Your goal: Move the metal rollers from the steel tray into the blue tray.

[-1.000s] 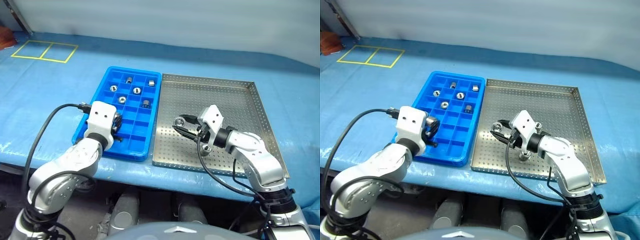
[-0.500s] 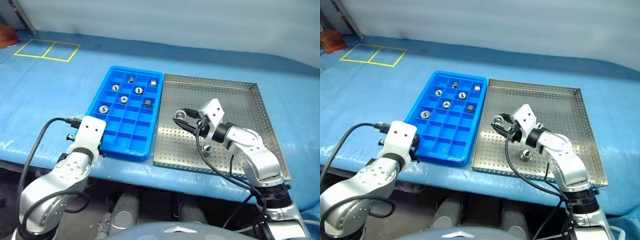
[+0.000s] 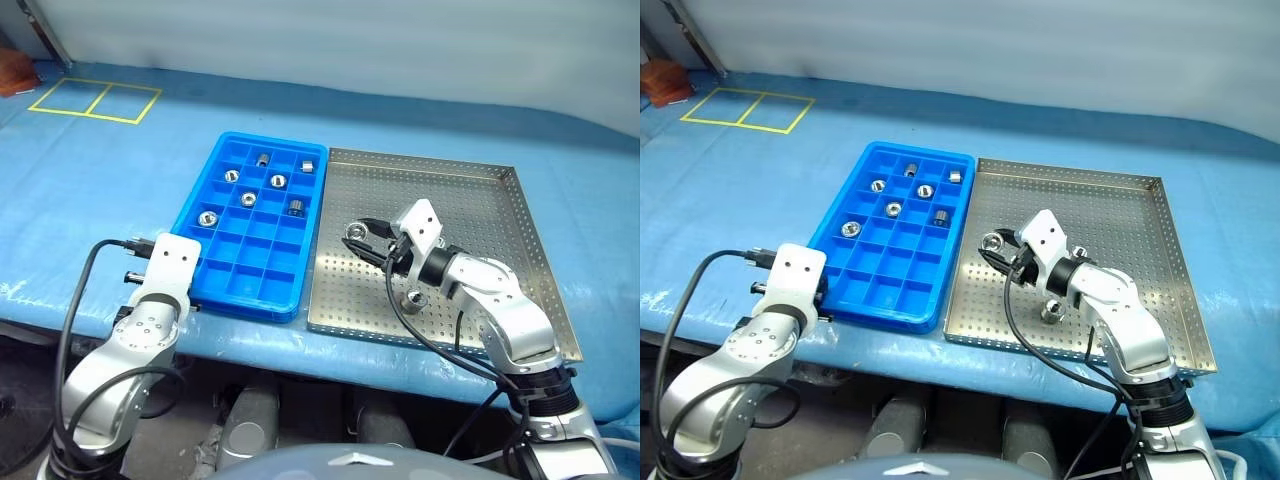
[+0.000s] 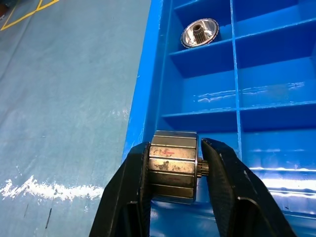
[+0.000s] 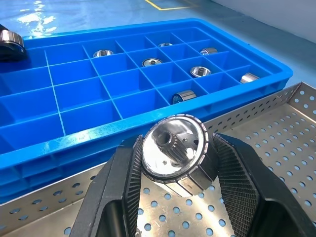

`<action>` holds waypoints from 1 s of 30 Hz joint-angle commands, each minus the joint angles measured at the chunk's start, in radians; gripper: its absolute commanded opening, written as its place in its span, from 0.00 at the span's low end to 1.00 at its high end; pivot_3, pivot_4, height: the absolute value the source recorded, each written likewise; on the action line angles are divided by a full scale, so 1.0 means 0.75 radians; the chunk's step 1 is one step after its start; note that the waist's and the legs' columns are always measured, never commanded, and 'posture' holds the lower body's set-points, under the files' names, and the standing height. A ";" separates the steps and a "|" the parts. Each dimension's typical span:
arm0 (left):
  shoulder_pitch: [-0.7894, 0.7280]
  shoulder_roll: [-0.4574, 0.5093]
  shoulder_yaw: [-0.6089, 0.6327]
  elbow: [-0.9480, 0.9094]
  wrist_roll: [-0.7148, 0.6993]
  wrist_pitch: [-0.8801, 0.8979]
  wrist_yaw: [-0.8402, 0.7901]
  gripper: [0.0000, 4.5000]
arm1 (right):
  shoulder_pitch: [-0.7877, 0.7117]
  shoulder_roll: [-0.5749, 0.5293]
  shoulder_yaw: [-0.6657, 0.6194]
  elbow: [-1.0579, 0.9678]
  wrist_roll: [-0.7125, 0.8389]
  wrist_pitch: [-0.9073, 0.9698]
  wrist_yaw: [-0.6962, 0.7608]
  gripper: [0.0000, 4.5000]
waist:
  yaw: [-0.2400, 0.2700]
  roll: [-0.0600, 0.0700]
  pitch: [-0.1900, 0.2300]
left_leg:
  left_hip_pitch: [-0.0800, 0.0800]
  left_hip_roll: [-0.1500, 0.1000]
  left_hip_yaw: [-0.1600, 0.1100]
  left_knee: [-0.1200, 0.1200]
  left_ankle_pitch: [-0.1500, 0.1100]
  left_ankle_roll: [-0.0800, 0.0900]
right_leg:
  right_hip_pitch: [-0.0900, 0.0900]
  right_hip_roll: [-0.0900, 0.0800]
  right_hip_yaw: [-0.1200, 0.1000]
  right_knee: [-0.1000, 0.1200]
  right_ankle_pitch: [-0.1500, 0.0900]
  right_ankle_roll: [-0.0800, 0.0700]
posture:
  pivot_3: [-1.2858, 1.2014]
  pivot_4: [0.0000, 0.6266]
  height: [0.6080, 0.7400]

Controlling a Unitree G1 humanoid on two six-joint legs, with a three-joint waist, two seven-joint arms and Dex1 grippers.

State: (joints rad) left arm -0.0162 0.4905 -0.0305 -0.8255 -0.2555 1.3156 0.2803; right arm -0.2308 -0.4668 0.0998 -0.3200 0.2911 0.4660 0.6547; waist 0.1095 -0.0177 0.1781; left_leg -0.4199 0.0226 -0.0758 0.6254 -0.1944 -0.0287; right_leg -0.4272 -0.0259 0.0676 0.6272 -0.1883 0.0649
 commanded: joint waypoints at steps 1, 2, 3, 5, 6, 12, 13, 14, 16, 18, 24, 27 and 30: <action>0.007 -0.009 -0.041 0.015 0.053 -0.027 -0.044 0.49 | -0.013 0.001 -0.010 -0.044 0.001 -0.021 -0.004 0.42 | -0.003 0.000 0.000 | 0.000 0.000 0.000 0.000 0.000 0.000 | 0.000 0.000 0.000 0.000 0.000 0.000 | 0.63 0.24 1.00; 0.007 -0.023 -0.041 0.016 0.073 -0.031 -0.039 0.56 | -0.014 0.002 -0.009 -0.043 -0.001 -0.021 -0.004 0.42 | -0.004 0.000 0.000 | 0.000 0.000 0.001 0.000 0.000 0.000 | 0.000 0.000 0.000 0.000 0.000 0.000 | 0.63 0.24 1.00; 0.007 -0.051 -0.028 0.017 0.083 -0.036 -0.037 0.64 | -0.017 0.004 -0.006 -0.041 -0.001 -0.021 -0.001 0.42 | -0.006 0.000 0.000 | 0.000 0.000 0.001 0.000 0.000 0.000 | 0.000 -0.001 0.000 0.000 0.000 0.000 | 0.63 0.24 1.00; 0.005 -0.094 -0.010 0.013 0.100 -0.058 -0.050 0.78 | -0.025 0.010 0.004 -0.038 0.000 -0.021 0.006 0.42 | -0.009 0.000 0.000 | 0.000 0.000 0.001 0.000 0.000 0.000 | 0.000 -0.001 0.000 0.000 0.000 0.000 | 0.63 0.24 1.00; 0.002 -0.117 0.000 0.008 0.105 -0.085 -0.059 0.78 | -0.033 0.015 0.011 -0.032 0.002 -0.021 0.010 0.42 | -0.010 0.000 0.000 | 0.000 0.000 0.001 0.000 0.000 0.000 | 0.000 -0.001 0.000 0.000 0.000 0.000 | 0.63 0.24 1.00; 0.024 -0.174 -0.001 -0.045 0.036 -0.366 -0.266 0.78 | -0.172 0.075 0.096 0.128 -0.027 -0.036 0.049 0.42 | -0.014 0.000 0.000 | 0.002 0.001 0.001 0.000 0.000 0.000 | 0.001 0.000 0.000 0.001 0.001 -0.001 | 0.64 0.24 1.00; 0.033 -0.170 -0.013 -0.059 0.010 -0.410 -0.324 0.78 | -0.193 0.084 0.109 0.156 -0.030 -0.041 0.062 0.42 | -0.014 0.000 0.000 | 0.002 0.001 0.001 0.001 0.000 0.000 | 0.001 0.000 0.000 0.001 0.001 -0.001 | 0.64 0.24 1.00; 0.052 -0.171 -0.013 -0.082 -0.039 -0.454 -0.401 0.78 | -0.231 0.098 0.131 0.204 -0.030 -0.045 0.088 0.42 | -0.015 0.000 0.000 | 0.002 0.001 0.001 0.000 0.000 0.000 | 0.001 0.000 0.000 0.001 0.001 -0.001 | 0.65 0.24 1.00; 0.091 -0.156 -0.007 -0.110 -0.086 -0.505 -0.498 0.78 | -0.295 0.123 0.158 0.287 -0.032 -0.055 0.133 0.42 | -0.015 0.000 0.000 | 0.002 0.001 0.002 0.000 0.000 0.000 | 0.001 0.000 0.000 0.001 0.001 -0.001 | 0.65 0.24 1.00; 0.131 -0.113 -0.013 -0.131 -0.093 -0.544 -0.565 0.78 | -0.363 0.147 0.178 0.374 -0.045 -0.073 0.166 0.42 | -0.015 0.000 0.000 | 0.002 0.001 0.002 0.000 0.000 0.000 | 0.001 0.000 0.000 0.001 0.001 -0.001 | 0.65 0.24 1.00; 0.248 -0.068 0.031 -0.189 -0.073 -0.670 -0.632 0.78 | -0.582 0.274 0.223 0.665 -0.088 -0.163 0.235 0.42 | -0.008 0.000 0.000 | 0.003 0.002 0.002 -0.002 0.000 0.000 | 0.001 0.002 0.000 0.002 0.001 -0.002 | 0.68 0.24 1.00; 0.301 -0.058 0.030 -0.208 -0.064 -0.696 -0.639 0.78 | -0.655 0.343 0.251 0.792 -0.114 -0.211 0.264 0.42 | 0.004 0.000 0.000 | 0.004 0.002 0.002 -0.002 0.000 0.000 | 0.001 0.002 0.000 0.001 0.001 -0.003 | 0.69 0.24 1.00; 0.337 -0.062 0.013 -0.218 -0.035 -0.709 -0.621 0.78 | -0.705 0.411 0.271 0.894 -0.140 -0.254 0.279 0.42 | 0.022 0.001 0.000 | 0.004 0.002 0.002 -0.004 0.000 0.000 | 0.001 0.002 -0.001 0.001 0.001 -0.003 | 0.70 0.24 1.00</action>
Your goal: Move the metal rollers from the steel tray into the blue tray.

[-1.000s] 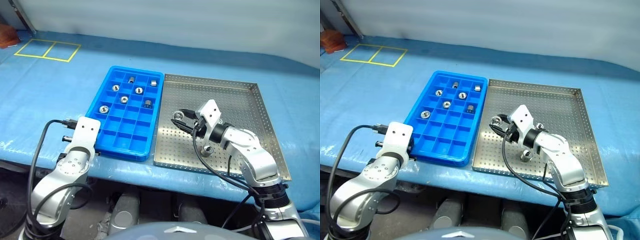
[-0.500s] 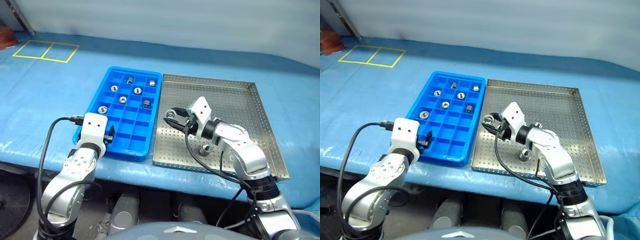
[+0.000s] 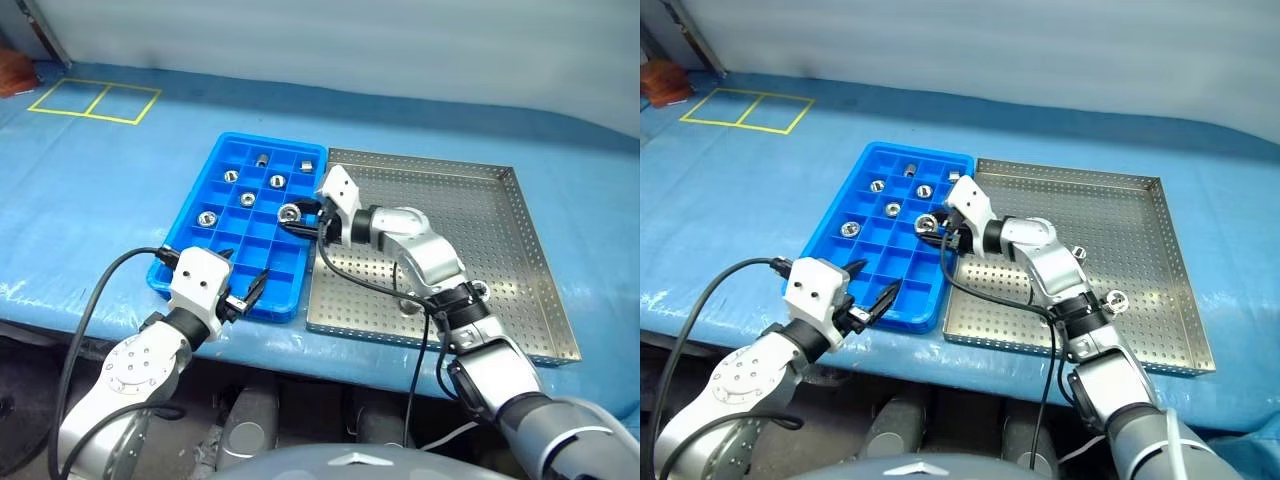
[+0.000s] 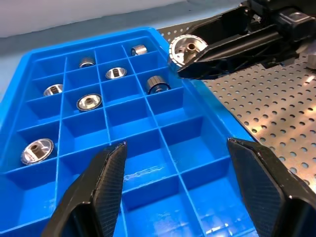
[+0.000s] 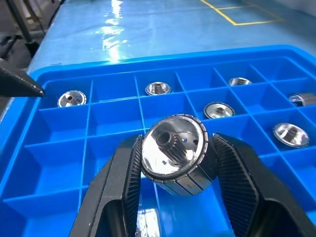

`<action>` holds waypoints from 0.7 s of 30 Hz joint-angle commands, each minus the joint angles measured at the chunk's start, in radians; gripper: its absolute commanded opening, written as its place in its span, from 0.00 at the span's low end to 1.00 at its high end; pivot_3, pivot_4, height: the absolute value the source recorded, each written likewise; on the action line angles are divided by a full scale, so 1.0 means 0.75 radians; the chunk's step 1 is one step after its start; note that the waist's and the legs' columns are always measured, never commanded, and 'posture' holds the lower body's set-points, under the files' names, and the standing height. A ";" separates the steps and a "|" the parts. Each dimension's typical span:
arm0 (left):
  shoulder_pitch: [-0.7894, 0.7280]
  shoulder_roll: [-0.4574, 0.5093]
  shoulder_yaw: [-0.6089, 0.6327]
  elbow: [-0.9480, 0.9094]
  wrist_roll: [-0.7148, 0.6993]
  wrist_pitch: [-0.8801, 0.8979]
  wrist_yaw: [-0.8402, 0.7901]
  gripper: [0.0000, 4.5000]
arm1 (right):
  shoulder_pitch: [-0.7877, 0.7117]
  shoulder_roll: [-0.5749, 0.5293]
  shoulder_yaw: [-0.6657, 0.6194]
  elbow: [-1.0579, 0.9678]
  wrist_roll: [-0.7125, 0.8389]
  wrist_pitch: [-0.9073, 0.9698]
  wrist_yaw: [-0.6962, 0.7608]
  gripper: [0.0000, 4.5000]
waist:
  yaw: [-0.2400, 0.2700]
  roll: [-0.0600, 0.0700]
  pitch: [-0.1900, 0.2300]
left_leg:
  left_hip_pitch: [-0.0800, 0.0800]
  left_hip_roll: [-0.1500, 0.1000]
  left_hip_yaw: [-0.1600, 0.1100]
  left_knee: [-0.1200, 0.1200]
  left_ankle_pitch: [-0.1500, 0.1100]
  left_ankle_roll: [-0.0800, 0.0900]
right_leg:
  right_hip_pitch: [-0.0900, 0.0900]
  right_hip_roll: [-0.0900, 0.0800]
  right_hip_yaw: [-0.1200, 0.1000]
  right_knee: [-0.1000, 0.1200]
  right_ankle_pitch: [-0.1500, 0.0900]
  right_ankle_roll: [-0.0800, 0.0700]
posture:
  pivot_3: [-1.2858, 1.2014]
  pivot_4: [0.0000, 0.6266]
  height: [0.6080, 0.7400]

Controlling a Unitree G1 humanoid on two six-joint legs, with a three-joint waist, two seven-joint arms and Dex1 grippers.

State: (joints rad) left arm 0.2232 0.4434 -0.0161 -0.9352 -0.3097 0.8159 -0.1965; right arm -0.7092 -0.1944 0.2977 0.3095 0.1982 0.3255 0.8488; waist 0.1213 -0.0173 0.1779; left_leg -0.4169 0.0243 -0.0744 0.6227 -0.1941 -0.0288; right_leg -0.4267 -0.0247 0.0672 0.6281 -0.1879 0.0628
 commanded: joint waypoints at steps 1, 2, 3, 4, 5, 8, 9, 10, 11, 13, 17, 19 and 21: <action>0.027 -0.006 -0.011 -0.073 0.041 -0.045 0.020 0.78 | -0.079 0.070 0.011 0.083 -0.024 -0.079 0.022 0.42 | 0.012 0.000 0.000 | 0.000 0.000 0.000 -0.001 0.000 0.000 | 0.000 0.000 0.000 0.000 0.000 0.000 | 0.70 0.24 1.00; 0.036 -0.011 -0.018 -0.078 0.048 -0.047 0.023 0.78 | -0.091 0.093 0.015 0.113 -0.035 -0.095 0.020 0.42 | 0.019 0.000 0.000 | 0.000 0.000 0.000 -0.001 0.000 0.000 | -0.001 0.001 0.000 0.000 0.000 0.000 | 0.70 0.24 1.00; 0.043 -0.014 -0.025 -0.082 0.054 -0.049 0.025 0.78 | -0.101 0.114 0.014 0.140 -0.042 -0.108 0.017 0.42 | 0.027 0.000 0.000 | 0.001 0.000 0.000 -0.002 0.000 0.000 | -0.001 0.001 0.000 0.000 0.000 -0.001 | 0.70 0.24 1.00; 0.047 -0.017 -0.031 -0.085 0.061 -0.051 0.029 0.78 | -0.113 0.137 0.011 0.176 -0.050 -0.126 0.012 0.42 | 0.032 0.000 0.000 | 0.001 0.000 0.000 -0.002 0.000 -0.001 | -0.001 0.001 0.000 0.001 -0.001 -0.001 | 0.71 0.24 1.00; 0.050 -0.021 -0.035 -0.086 0.065 -0.052 0.034 0.78 | -0.123 0.155 0.006 0.209 -0.056 -0.143 0.006 0.42 | 0.041 0.000 0.000 | 0.001 0.001 0.000 -0.002 0.000 -0.001 | -0.001 0.001 0.000 0.001 -0.001 -0.001 | 0.71 0.24 1.00; 0.055 -0.028 -0.039 -0.087 0.073 -0.056 0.044 0.78 | -0.164 0.202 -0.010 0.324 -0.078 -0.192 -0.018 0.42 | 0.054 0.001 0.000 | 0.002 0.001 0.000 -0.003 0.000 -0.001 | -0.001 0.001 0.000 0.001 -0.001 -0.002 | 0.71 0.24 1.00; 0.056 -0.029 -0.039 -0.087 0.075 -0.056 0.046 0.78 | -0.176 0.215 -0.014 0.355 -0.082 -0.204 -0.018 0.42 | 0.059 0.001 0.000 | 0.002 0.001 0.000 -0.004 0.000 -0.001 | -0.001 0.001 0.000 0.001 -0.001 -0.002 | 0.71 0.24 1.00; 0.057 -0.030 -0.039 -0.086 0.077 -0.056 0.048 0.78 | -0.187 0.228 -0.017 0.383 -0.086 -0.215 -0.017 0.42 | 0.066 0.001 0.000 | 0.002 0.001 0.000 -0.004 0.001 -0.002 | -0.001 0.001 0.000 0.001 -0.001 -0.002 | 0.71 0.24 1.00; 0.058 -0.031 -0.039 -0.084 0.081 -0.055 0.049 0.78 | -0.194 0.239 -0.017 0.404 -0.090 -0.223 -0.013 0.42 | 0.074 0.001 0.000 | 0.002 0.001 0.000 -0.004 0.001 -0.002 | -0.001 0.001 0.000 0.001 -0.001 -0.002 | 0.71 0.24 1.00; 0.057 -0.036 -0.038 -0.083 0.087 -0.052 0.051 0.78 | -0.202 0.258 -0.016 0.436 -0.100 -0.239 -0.007 0.42 | 0.086 0.001 0.000 | 0.002 0.001 0.000 -0.005 0.001 -0.002 | -0.002 0.002 0.000 0.001 -0.001 -0.002 | 0.72 0.24 1.00; 0.055 -0.048 -0.041 -0.085 0.094 -0.047 0.054 0.78 | -0.215 0.291 -0.019 0.504 -0.123 -0.274 -0.017 0.42 | 0.099 0.001 0.000 | 0.002 0.002 0.000 -0.007 0.002 -0.004 | -0.003 0.002 0.000 0.001 -0.002 -0.003 | 0.72 0.24 1.00; 0.058 -0.051 -0.044 -0.087 0.097 -0.045 0.056 0.78 | -0.229 0.304 -0.030 0.550 -0.134 -0.292 -0.031 0.42 | 0.108 0.001 0.000 | 0.002 0.002 0.000 -0.009 0.002 -0.004 | -0.004 0.003 -0.001 0.001 -0.003 -0.004 | 0.72 0.24 1.00; 0.060 -0.054 -0.045 -0.086 0.100 -0.043 0.059 0.78 | -0.240 0.311 -0.038 0.581 -0.140 -0.305 -0.037 0.42 | 0.117 0.001 0.000 | 0.003 0.003 0.000 -0.011 0.002 -0.004 | -0.004 0.004 -0.001 0.001 -0.003 -0.005 | 0.72 0.24 1.00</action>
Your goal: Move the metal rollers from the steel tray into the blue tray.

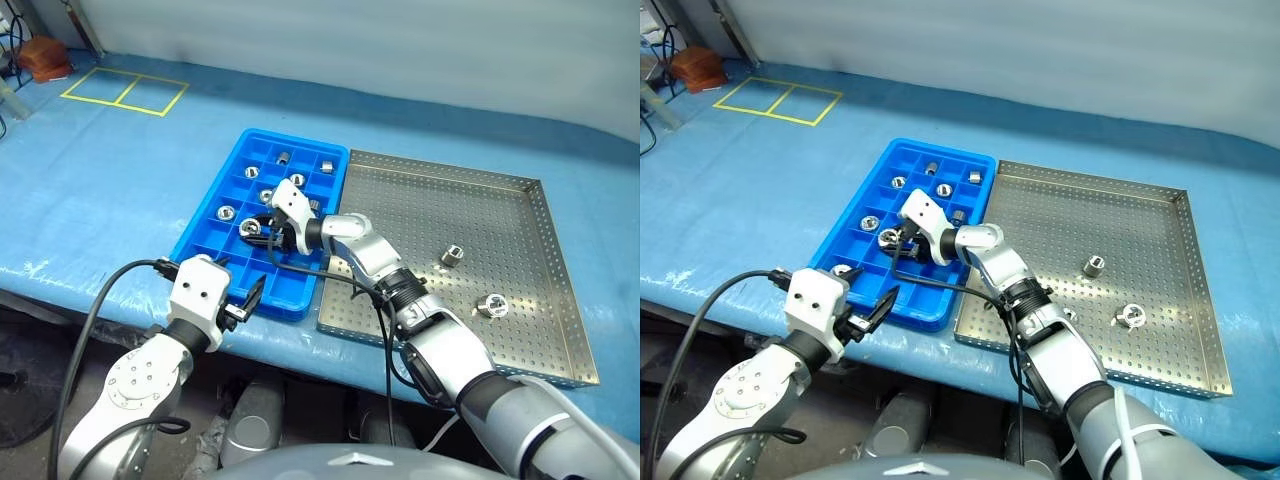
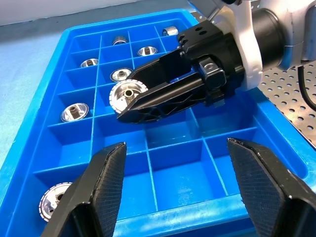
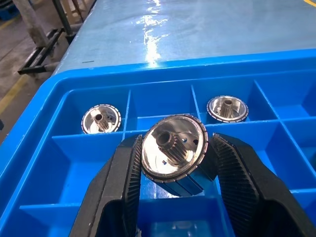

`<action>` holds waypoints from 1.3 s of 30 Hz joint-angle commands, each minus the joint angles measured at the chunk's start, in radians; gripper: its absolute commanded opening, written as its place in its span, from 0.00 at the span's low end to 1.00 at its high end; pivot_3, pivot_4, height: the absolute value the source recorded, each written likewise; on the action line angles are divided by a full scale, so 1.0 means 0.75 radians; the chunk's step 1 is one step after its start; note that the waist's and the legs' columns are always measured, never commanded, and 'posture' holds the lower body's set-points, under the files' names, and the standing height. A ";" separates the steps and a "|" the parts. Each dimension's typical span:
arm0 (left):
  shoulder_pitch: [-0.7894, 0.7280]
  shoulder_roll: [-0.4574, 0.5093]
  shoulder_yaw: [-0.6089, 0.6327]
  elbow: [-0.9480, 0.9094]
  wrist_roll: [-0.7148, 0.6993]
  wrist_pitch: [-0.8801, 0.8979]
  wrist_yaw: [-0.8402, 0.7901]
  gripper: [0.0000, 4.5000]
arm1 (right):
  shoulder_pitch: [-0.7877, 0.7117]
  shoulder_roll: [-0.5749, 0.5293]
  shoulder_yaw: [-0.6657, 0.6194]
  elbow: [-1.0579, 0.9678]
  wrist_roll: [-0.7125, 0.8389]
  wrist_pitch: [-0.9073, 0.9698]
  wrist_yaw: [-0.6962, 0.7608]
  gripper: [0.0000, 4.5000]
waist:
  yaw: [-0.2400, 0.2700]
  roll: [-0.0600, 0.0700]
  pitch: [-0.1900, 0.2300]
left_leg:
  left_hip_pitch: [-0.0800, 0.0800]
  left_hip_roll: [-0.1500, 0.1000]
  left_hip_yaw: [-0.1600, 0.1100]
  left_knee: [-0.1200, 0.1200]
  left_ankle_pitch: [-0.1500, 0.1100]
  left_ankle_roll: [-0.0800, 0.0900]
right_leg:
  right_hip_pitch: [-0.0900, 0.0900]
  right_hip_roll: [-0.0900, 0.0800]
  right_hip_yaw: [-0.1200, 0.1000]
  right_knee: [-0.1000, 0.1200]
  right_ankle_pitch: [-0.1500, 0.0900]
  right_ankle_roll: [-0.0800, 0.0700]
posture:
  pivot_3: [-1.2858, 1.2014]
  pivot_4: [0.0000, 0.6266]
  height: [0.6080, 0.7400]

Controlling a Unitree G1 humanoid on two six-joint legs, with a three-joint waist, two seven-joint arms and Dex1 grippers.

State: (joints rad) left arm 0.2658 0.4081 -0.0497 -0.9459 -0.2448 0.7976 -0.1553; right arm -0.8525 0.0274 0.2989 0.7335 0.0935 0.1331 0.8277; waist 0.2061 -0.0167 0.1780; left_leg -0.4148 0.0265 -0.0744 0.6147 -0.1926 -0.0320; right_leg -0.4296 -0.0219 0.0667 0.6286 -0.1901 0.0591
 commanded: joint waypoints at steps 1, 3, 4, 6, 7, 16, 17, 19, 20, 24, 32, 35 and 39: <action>0.004 -0.009 0.000 -0.071 0.015 -0.017 0.006 0.78 | -0.051 0.019 -0.044 0.023 -0.002 -0.050 -0.007 0.42 | 0.008 0.000 0.000 | 0.000 0.000 0.000 0.000 0.000 0.000 | 0.000 0.000 0.000 0.000 0.000 0.000 | 0.72 0.24 1.00; 0.002 -0.013 -0.002 -0.070 0.017 -0.014 0.008 0.78 | -0.054 0.025 -0.048 0.027 -0.004 -0.051 0.000 0.42 | 0.015 0.000 0.000 | 0.000 0.000 0.000 0.000 0.000 -0.001 | 0.000 0.000 -0.001 0.000 0.000 0.000 | 0.72 0.24 1.00; 0.002 -0.014 -0.003 -0.069 0.020 -0.013 0.010 0.78 | -0.054 0.028 -0.048 0.027 -0.005 -0.050 0.005 0.42 | 0.016 0.000 0.000 | 0.000 0.000 0.000 0.000 0.000 -0.001 | 0.000 0.000 -0.001 0.000 0.000 0.000 | 0.72 0.24 1.00; 0.002 -0.017 -0.004 -0.065 0.025 -0.013 0.013 0.78 | -0.057 0.034 -0.047 0.035 -0.011 -0.045 0.001 0.42 | 0.018 0.000 0.000 | 0.000 0.000 0.000 0.000 0.000 -0.002 | 0.000 0.000 -0.001 0.000 0.000 0.000 | 0.72 0.24 1.00; 0.001 -0.018 -0.005 -0.064 0.027 -0.012 0.013 0.78 | -0.060 0.036 -0.049 0.043 -0.016 -0.042 -0.006 0.42 | 0.020 0.000 0.000 | 0.000 0.000 0.000 0.000 0.000 -0.002 | 0.000 0.000 -0.001 0.000 0.000 0.000 | 0.72 0.24 1.00; -0.025 -0.026 -0.013 -0.042 0.027 -0.015 0.009 0.79 | -0.041 0.015 -0.090 -0.019 -0.025 -0.075 -0.054 0.83 | 0.045 0.000 0.000 | -0.001 0.001 0.000 0.000 -0.001 -0.003 | -0.001 0.001 -0.001 0.000 -0.001 -0.001 | 0.72 0.24 1.00; -0.042 -0.028 -0.022 -0.033 0.028 -0.022 0.006 0.79 | -0.025 -0.001 -0.104 -0.072 -0.017 -0.070 -0.059 0.83 | 0.047 0.000 0.000 | 0.000 0.001 0.000 0.000 -0.001 -0.003 | -0.001 0.001 -0.001 0.000 -0.001 -0.001 | 0.71 0.24 1.00; -0.086 -0.056 -0.036 -0.011 0.010 -0.040 0.001 0.79 | 0.017 -0.040 -0.135 -0.217 0.011 -0.036 -0.061 0.83 | 0.057 0.001 0.000 | -0.001 0.001 0.000 0.000 -0.001 -0.004 | -0.001 0.001 -0.001 0.000 -0.001 -0.001 | 0.70 0.24 1.00; -0.114 -0.073 -0.049 0.002 0.002 -0.049 -0.003 0.79 | 0.044 -0.065 -0.148 -0.306 0.027 -0.010 -0.057 0.83 | 0.064 0.000 0.000 | -0.001 0.001 0.000 0.000 0.000 -0.004 | -0.001 0.000 -0.001 0.000 -0.001 -0.001 | 0.70 0.24 1.00; -0.272 -0.108 -0.142 0.103 0.020 -0.106 -0.043 0.79 | 0.174 -0.213 -0.199 -0.686 0.052 0.124 -0.081 0.83 | 0.079 0.001 0.000 | -0.002 0.000 -0.001 0.001 0.000 -0.007 | 0.000 0.000 -0.002 -0.001 0.000 0.000 | 0.67 0.24 1.00; -0.802 -0.315 -0.263 0.697 0.022 -0.348 -0.188 0.79 | 0.565 -0.648 -0.393 -1.272 -0.016 0.434 -0.206 0.83 | 0.061 0.003 -0.002 | -0.006 -0.001 0.000 0.009 0.001 -0.008 | 0.000 -0.001 -0.002 -0.001 0.001 0.002 | 0.60 0.24 1.00; -0.937 -0.342 -0.341 0.921 0.043 -0.419 -0.306 0.79 | 0.750 -0.725 -0.461 -1.459 0.039 0.533 -0.210 0.83 | -0.006 0.003 -0.002 | -0.007 -0.001 0.001 0.011 -0.002 -0.004 | 0.001 -0.001 0.001 -0.002 0.002 0.003 | 0.56 0.24 1.00; -1.033 -0.353 -0.430 1.106 0.043 -0.469 -0.481 0.79 | 0.970 -0.776 -0.544 -1.629 0.074 0.619 -0.234 0.83 | -0.124 0.005 -0.003 | -0.010 -0.002 0.001 0.017 -0.005 0.002 | 0.002 -0.002 0.002 -0.003 0.000 0.005 | 0.53 0.24 1.00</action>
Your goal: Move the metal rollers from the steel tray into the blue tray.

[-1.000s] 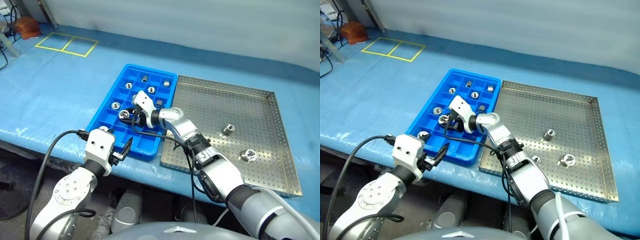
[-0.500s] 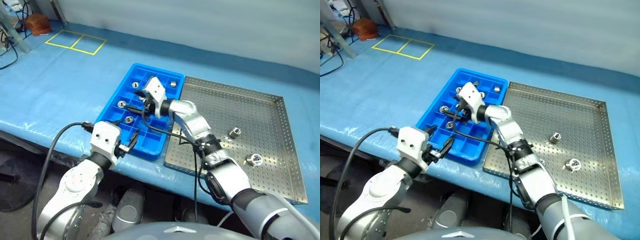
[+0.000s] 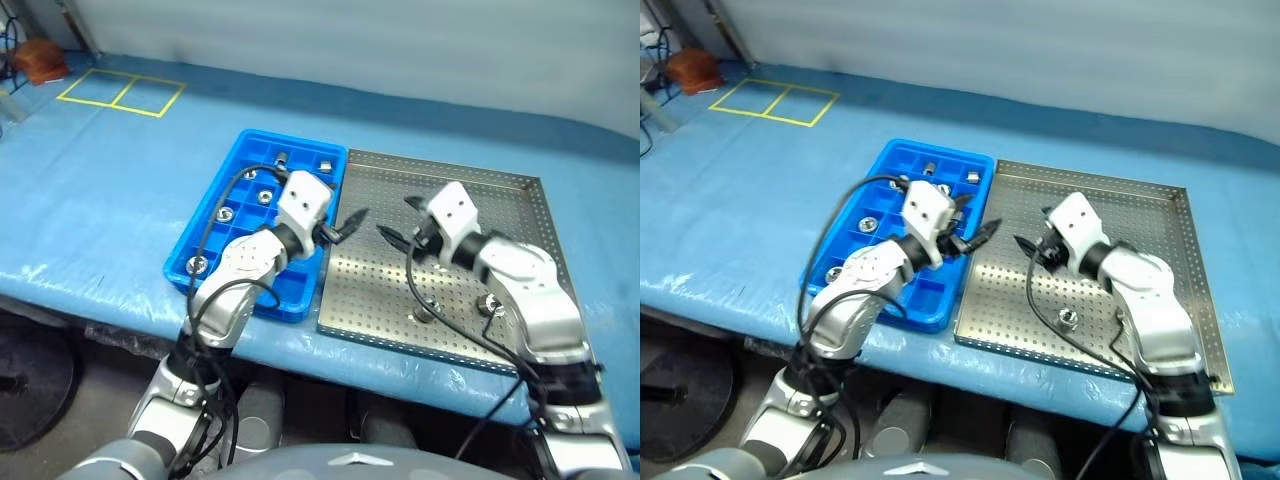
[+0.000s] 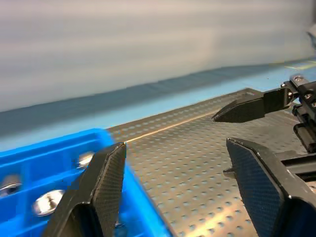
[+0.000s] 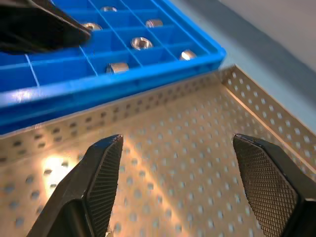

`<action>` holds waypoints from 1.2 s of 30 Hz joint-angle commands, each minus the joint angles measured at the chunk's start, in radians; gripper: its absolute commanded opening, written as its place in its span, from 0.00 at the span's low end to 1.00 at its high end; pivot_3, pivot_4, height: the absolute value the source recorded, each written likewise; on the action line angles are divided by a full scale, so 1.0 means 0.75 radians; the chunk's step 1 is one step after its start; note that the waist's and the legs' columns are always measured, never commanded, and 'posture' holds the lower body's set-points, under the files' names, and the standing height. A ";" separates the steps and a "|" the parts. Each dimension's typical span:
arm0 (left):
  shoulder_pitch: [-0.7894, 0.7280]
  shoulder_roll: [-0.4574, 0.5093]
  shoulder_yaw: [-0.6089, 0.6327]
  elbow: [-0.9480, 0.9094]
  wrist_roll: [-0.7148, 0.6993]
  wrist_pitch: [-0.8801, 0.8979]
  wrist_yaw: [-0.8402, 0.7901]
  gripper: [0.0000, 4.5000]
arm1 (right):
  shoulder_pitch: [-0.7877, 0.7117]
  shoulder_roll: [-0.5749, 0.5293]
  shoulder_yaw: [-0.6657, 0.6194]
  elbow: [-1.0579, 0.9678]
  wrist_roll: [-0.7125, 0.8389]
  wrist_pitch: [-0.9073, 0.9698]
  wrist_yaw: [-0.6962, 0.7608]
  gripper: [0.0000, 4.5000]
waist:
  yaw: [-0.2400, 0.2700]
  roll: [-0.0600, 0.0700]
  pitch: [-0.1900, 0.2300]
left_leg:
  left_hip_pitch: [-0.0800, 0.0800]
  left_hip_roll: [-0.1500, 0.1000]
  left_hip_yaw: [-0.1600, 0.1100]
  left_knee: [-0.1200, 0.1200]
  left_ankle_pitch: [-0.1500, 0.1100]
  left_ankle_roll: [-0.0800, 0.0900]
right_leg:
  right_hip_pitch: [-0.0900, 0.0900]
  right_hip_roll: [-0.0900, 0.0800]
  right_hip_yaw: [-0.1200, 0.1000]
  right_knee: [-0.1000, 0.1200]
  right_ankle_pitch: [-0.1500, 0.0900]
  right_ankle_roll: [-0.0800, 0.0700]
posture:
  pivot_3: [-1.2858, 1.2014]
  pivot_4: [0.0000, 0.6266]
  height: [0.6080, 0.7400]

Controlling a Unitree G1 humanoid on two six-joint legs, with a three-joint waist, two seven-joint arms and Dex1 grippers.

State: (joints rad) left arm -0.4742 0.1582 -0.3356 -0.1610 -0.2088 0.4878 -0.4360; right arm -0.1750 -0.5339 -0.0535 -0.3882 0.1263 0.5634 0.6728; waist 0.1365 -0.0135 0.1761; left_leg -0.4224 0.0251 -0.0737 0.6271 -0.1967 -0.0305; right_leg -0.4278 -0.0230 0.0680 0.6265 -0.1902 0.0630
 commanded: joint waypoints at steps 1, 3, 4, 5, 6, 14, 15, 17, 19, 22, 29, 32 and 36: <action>-0.061 -0.020 -0.067 0.093 0.005 -0.067 -0.136 0.79 | 0.104 -0.031 -0.090 -0.156 0.025 0.063 -0.049 0.83 | -0.061 0.001 0.000 | 0.000 0.000 0.001 0.000 0.000 0.001 | 0.000 -0.001 0.001 0.000 0.000 0.000 | 0.52 0.24 1.00; -0.086 -0.019 -0.104 0.151 0.021 -0.092 -0.201 0.79 | 0.175 -0.024 -0.134 -0.203 0.036 0.095 -0.085 0.83 | -0.124 0.001 -0.001 | 0.000 -0.001 0.003 0.002 -0.001 0.001 | 0.000 -0.002 0.001 0.000 0.000 0.001 | 0.51 0.24 1.00; -0.092 -0.024 -0.110 0.170 0.020 -0.099 -0.224 0.79 | 0.200 -0.020 -0.150 -0.222 0.044 0.107 -0.097 0.83 | -0.148 0.001 -0.001 | 0.001 -0.001 0.003 0.002 -0.001 0.001 | 0.000 -0.002 0.001 0.001 0.000 0.002 | 0.51 0.24 1.00; -0.101 -0.034 -0.116 0.197 0.015 -0.103 -0.247 0.79 | 0.230 -0.017 -0.169 -0.240 0.048 0.116 -0.109 0.83 | -0.171 0.001 -0.001 | 0.002 -0.001 0.003 0.002 -0.001 0.002 | 0.001 -0.002 0.002 0.002 0.000 0.002 | 0.50 0.24 1.00; -0.108 -0.043 -0.122 0.223 0.014 -0.108 -0.266 0.79 | 0.256 -0.013 -0.185 -0.253 0.055 0.122 -0.121 0.83 | -0.188 0.002 -0.001 | 0.003 0.000 0.003 0.002 -0.001 0.002 | 0.001 -0.002 0.002 0.002 0.001 0.002 | 0.50 0.24 1.00; -0.144 -0.091 -0.191 0.427 0.106 -0.170 -0.346 0.79 | 0.361 -0.013 -0.208 -0.311 0.100 0.135 -0.166 0.83 | -0.273 0.003 -0.002 | 0.011 -0.001 0.005 0.003 0.001 0.004 | 0.007 -0.001 0.005 0.006 0.001 0.004 | 0.49 0.24 1.00; -0.142 -0.095 -0.200 0.448 0.120 -0.174 -0.350 0.79 | 0.362 -0.012 -0.207 -0.316 0.104 0.139 -0.174 0.83 | -0.276 0.003 -0.002 | 0.011 -0.001 0.005 0.003 0.001 0.004 | 0.007 -0.001 0.005 0.006 0.002 0.004 | 0.49 0.24 1.00; -0.132 -0.108 -0.219 0.502 0.147 -0.182 -0.355 0.79 | 0.357 -0.013 -0.197 -0.321 0.109 0.144 -0.185 0.83 | -0.276 0.003 -0.002 | 0.011 -0.001 0.006 0.003 0.001 0.004 | 0.007 -0.001 0.006 0.006 0.002 0.004 | 0.49 0.24 1.00; -0.123 -0.119 -0.227 0.537 0.160 -0.191 -0.362 0.79 | 0.352 -0.018 -0.187 -0.323 0.116 0.147 -0.193 0.83 | -0.273 0.004 -0.002 | 0.011 -0.001 0.006 0.003 0.001 0.004 | 0.006 -0.001 0.007 0.006 0.002 0.005 | 0.49 0.24 1.00; -0.107 -0.131 -0.221 0.543 0.171 -0.197 -0.368 0.79 | 0.347 -0.024 -0.179 -0.321 0.123 0.147 -0.199 0.83 | -0.274 0.004 -0.002 | 0.011 -0.002 0.006 0.003 0.001 0.004 | 0.006 -0.002 0.007 0.005 0.002 0.005 | 0.49 0.24 1.00; -0.087 -0.137 -0.249 0.566 0.210 -0.188 -0.383 0.79 | 0.328 -0.027 -0.153 -0.308 0.127 0.146 -0.209 0.83 | -0.271 0.004 -0.002 | 0.011 -0.002 0.006 0.003 0.001 0.004 | 0.006 -0.001 0.008 0.006 0.002 0.005 | 0.49 0.24 1.00; -0.083 -0.155 -0.263 0.596 0.231 -0.190 -0.386 0.79 | 0.330 -0.028 -0.149 -0.315 0.129 0.147 -0.211 0.83 | -0.270 0.004 -0.002 | 0.011 -0.002 0.006 0.003 0.001 0.004 | 0.006 -0.001 0.008 0.006 0.002 0.005 | 0.49 0.24 1.00; -0.079 -0.177 -0.281 0.634 0.258 -0.206 -0.390 0.79 | 0.333 -0.030 -0.146 -0.322 0.129 0.148 -0.214 0.83 | -0.273 0.004 -0.002 | 0.011 -0.002 0.006 0.003 0.001 0.004 | 0.006 -0.001 0.008 0.006 0.002 0.005 | 0.49 0.24 1.00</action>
State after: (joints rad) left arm -0.5303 0.0414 -0.5429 0.3184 -0.0224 0.3599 -0.7222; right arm 0.0835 -0.5466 -0.1549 -0.5941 0.2166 0.6858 0.5182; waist -0.0685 -0.0105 0.1743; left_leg -0.4144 0.0237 -0.0692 0.6291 -0.1960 -0.0272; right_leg -0.4233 -0.0240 0.0740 0.6307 -0.1886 0.0667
